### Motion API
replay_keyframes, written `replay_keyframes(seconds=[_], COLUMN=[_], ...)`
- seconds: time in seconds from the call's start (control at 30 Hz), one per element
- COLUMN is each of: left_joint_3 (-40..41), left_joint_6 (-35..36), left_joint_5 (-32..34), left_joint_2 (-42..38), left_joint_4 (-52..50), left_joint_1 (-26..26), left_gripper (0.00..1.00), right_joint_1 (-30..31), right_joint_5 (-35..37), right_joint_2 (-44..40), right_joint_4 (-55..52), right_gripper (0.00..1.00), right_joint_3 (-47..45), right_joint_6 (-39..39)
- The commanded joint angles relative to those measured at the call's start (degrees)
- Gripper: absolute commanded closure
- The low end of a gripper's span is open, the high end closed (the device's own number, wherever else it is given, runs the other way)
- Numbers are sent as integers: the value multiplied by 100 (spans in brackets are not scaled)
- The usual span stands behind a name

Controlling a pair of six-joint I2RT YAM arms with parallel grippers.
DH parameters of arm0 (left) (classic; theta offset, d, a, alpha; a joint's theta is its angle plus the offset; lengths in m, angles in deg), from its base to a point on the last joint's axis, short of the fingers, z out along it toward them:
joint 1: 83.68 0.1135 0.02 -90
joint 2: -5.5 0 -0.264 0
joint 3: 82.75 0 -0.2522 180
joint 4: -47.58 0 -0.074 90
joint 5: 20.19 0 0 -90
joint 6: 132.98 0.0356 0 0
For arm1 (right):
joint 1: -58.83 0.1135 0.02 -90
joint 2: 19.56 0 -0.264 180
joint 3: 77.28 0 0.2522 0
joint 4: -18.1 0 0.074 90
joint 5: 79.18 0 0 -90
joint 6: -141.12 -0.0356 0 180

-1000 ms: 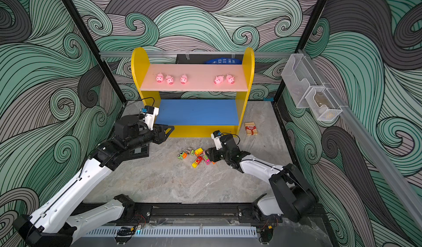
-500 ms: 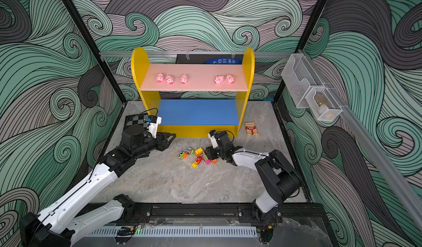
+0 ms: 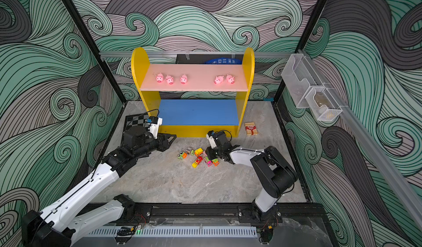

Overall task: Organize plastic toys on shelves
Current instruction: Pick up the plastic toy at the center of the board.

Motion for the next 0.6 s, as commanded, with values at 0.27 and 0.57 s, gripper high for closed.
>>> replay_keyframes(seconds=[0.27,0.57], left_joint_3=[182,273], left_joint_6=[61,104], left_joint_5=[17,52], left_joint_2=[96,167], left_joint_4=[237,297], left_joint_1=[-1,-5], left_gripper=[55,55], right_joint_1=[-229,-336], right_joint_5=[1525,2196], right_joint_2=[-1227,-1842], right_joint_4=[-38,-134], right_gripper=[89,88], right_joint_3=[-693,-1459], right_joint_6=[-449,-796])
